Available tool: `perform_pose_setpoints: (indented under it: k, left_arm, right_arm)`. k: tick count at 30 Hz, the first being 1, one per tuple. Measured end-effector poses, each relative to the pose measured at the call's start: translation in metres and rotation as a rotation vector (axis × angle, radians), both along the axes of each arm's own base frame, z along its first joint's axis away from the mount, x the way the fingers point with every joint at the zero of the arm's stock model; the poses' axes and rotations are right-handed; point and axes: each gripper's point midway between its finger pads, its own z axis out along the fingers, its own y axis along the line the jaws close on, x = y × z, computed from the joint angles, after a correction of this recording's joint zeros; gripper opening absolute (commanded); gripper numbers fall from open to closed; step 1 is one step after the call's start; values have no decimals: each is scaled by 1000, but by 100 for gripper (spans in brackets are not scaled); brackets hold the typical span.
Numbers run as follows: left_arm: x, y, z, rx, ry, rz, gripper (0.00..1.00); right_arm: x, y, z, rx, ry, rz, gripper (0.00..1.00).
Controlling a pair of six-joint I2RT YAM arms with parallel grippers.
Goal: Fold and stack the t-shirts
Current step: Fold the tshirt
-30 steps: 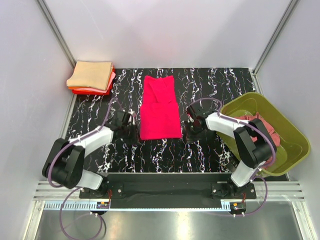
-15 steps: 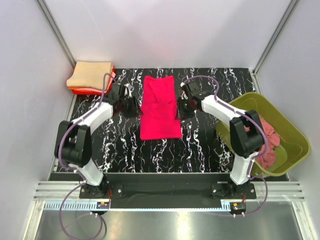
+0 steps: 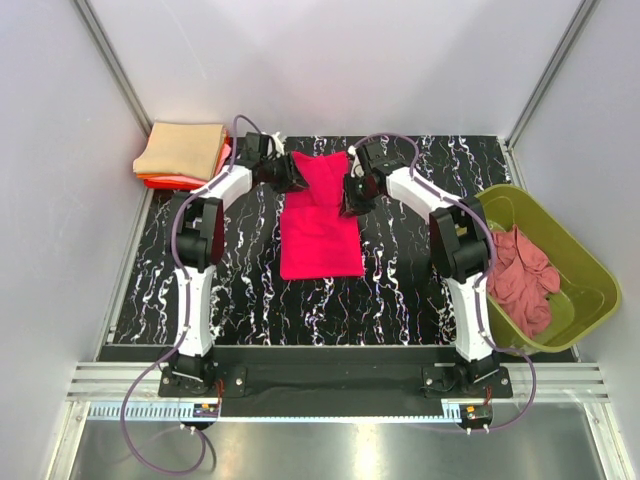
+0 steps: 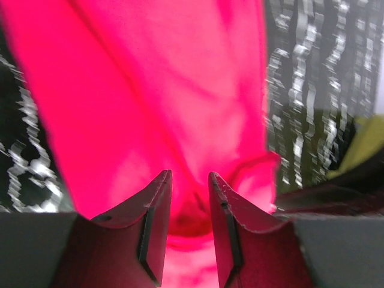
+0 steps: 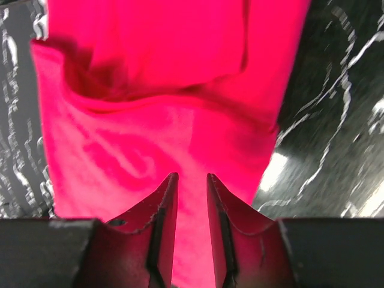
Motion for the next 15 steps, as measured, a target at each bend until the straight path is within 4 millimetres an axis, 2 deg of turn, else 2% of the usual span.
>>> perform_pose_setpoints:
  k: [5,7,9,15]
  left_arm:
    - [13,14,-35,8,52,29,35]
    - [14,21,-43,17,72,44,35]
    - [14,24,-45,18,76,49,35]
    - [17,26,-45,32,70,60,35]
  right_arm:
    - [15,-7,-18,-21,7,-9,24]
    - [18,-18,-31,-61,24,-54,22]
    - [20,-26,-39,-76,45,-98,21]
    - [33,-40,-40,-90,29,-187,21]
